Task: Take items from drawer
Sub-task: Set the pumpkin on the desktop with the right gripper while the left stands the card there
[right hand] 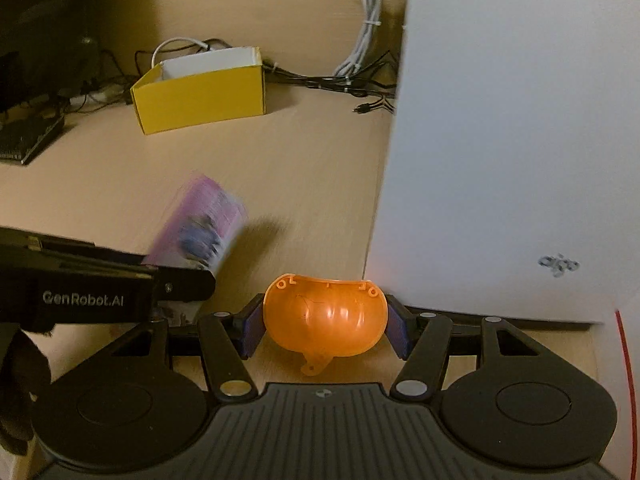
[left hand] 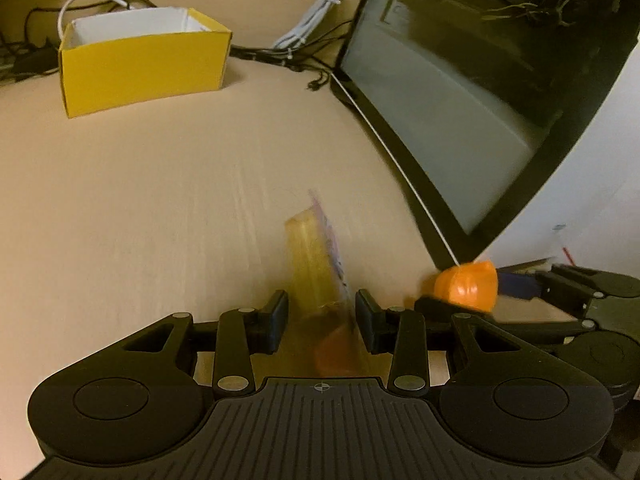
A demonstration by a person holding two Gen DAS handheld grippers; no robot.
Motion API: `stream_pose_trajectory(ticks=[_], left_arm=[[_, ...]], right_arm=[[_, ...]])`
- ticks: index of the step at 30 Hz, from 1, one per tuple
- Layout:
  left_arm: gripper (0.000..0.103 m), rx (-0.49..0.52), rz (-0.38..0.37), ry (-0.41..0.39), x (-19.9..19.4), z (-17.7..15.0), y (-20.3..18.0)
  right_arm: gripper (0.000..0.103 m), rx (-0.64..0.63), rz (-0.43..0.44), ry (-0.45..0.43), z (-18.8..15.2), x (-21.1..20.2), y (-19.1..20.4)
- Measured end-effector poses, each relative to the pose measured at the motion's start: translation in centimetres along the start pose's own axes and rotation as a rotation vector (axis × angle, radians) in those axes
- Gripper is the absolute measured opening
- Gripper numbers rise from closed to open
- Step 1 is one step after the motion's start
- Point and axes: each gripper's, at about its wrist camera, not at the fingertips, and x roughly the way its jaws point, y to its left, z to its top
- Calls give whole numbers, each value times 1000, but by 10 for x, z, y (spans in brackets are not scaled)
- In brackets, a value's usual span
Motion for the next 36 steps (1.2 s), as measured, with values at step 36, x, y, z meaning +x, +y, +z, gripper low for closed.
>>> stream_pose_trajectory(ticks=[36], left_arm=[[40, 236, -120, 145, -77, -104, -29]], right_arm=[[86, 55, -6, -10, -81, -91, -38]])
